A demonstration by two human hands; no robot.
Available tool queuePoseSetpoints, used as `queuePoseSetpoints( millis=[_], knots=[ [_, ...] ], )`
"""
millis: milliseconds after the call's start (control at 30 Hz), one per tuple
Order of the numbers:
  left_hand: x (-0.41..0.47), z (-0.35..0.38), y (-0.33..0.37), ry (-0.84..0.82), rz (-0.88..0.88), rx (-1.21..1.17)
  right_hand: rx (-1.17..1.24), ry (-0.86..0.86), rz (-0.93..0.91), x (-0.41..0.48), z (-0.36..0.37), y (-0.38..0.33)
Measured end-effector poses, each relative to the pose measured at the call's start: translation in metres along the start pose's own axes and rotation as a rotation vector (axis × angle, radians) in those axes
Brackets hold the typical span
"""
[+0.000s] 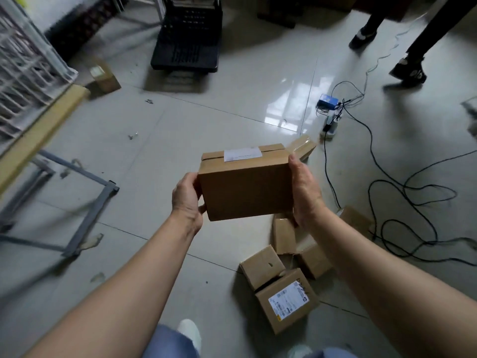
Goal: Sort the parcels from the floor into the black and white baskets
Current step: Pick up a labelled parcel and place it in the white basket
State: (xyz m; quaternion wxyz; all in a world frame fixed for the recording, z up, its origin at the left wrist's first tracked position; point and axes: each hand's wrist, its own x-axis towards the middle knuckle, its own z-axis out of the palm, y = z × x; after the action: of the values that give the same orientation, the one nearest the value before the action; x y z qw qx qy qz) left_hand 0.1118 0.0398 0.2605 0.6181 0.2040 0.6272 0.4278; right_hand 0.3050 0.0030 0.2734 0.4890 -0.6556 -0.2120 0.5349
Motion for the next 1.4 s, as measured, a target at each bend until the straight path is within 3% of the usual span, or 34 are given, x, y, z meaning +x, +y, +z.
queuePoseSetpoints(
  millis=[300,500,633,900,1167,1300,1400],
  knots=[
    [-0.154,-0.034,0.222,0.063,0.049,0.07,-0.25,-0.14,-0.119,-0.125,0.061,-0.219],
    [-0.245,-0.085,0.301,0.184,0.112,0.008,-0.277,-0.334,-0.199,-0.207,0.126,-0.308],
    [-0.288,-0.136,0.331,0.357,0.205,-0.051,-0.277,-0.498,-0.204,-0.251,0.186,-0.331],
    [-0.311,-0.257,0.389,0.523,0.314,-0.097,-0.256,-0.602,-0.111,-0.303,0.324,-0.327],
    [-0.294,-0.339,0.446,0.455,0.241,-0.147,-0.271,-0.725,-0.04,-0.315,0.427,-0.342],
    [-0.272,-0.353,0.473,0.344,0.216,-0.127,-0.352,-0.652,-0.105,-0.299,0.461,-0.356],
    [-0.242,-0.356,0.487,0.348,0.186,-0.088,-0.378,-0.729,-0.142,-0.275,0.485,-0.364]
  ],
)
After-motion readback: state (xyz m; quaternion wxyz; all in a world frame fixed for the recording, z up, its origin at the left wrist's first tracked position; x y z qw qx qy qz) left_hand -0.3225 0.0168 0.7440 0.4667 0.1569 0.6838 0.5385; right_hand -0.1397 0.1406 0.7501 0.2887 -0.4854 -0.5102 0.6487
